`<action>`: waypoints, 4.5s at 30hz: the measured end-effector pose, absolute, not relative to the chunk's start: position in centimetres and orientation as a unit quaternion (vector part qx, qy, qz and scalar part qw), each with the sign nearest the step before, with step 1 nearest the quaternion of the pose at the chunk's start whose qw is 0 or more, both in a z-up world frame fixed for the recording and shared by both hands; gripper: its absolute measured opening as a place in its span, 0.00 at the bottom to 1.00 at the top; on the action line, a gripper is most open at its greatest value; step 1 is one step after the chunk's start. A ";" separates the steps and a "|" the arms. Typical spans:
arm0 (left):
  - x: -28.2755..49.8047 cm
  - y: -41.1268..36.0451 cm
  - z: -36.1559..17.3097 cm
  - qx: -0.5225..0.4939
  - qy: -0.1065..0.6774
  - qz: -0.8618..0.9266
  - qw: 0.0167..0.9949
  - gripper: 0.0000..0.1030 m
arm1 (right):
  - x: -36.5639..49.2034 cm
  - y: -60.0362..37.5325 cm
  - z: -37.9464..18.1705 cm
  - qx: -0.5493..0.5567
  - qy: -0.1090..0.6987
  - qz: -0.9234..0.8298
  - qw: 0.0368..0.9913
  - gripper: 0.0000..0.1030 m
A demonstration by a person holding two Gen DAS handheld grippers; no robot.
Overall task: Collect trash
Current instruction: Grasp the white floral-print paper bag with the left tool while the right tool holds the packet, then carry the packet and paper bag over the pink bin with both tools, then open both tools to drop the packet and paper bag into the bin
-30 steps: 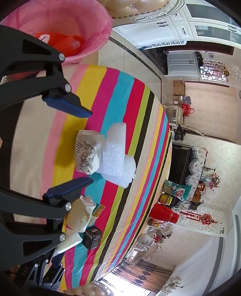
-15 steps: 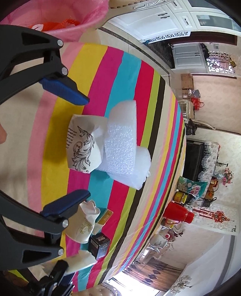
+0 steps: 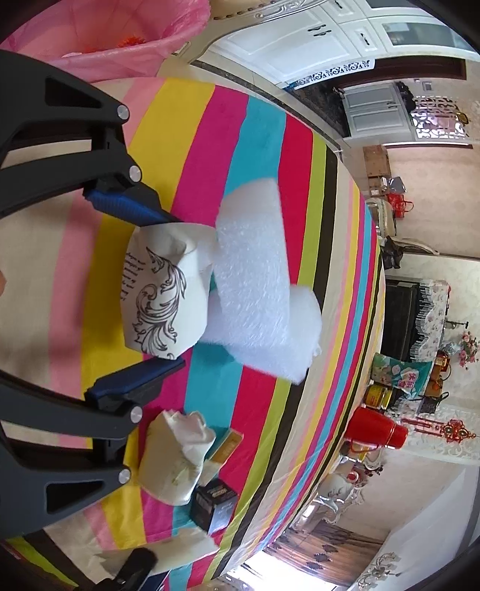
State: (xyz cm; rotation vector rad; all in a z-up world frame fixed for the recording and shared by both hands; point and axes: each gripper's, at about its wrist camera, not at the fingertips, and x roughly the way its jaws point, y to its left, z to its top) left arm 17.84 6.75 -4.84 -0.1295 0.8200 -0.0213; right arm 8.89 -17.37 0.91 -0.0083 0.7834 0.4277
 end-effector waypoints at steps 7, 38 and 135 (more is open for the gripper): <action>14.7 5.9 -4.2 -0.071 0.394 -0.031 0.916 0.64 | 8.4 -17.3 1.2 -0.006 0.376 0.210 0.903 0.34; 3.4 14.4 2.6 -0.112 0.305 0.057 0.944 0.64 | 6.4 -10.3 4.1 -0.044 0.343 0.249 0.905 0.34; -0.4 22.8 4.1 -0.158 0.256 0.120 0.946 0.86 | 7.7 0.4 4.7 -0.083 0.325 0.322 0.885 0.52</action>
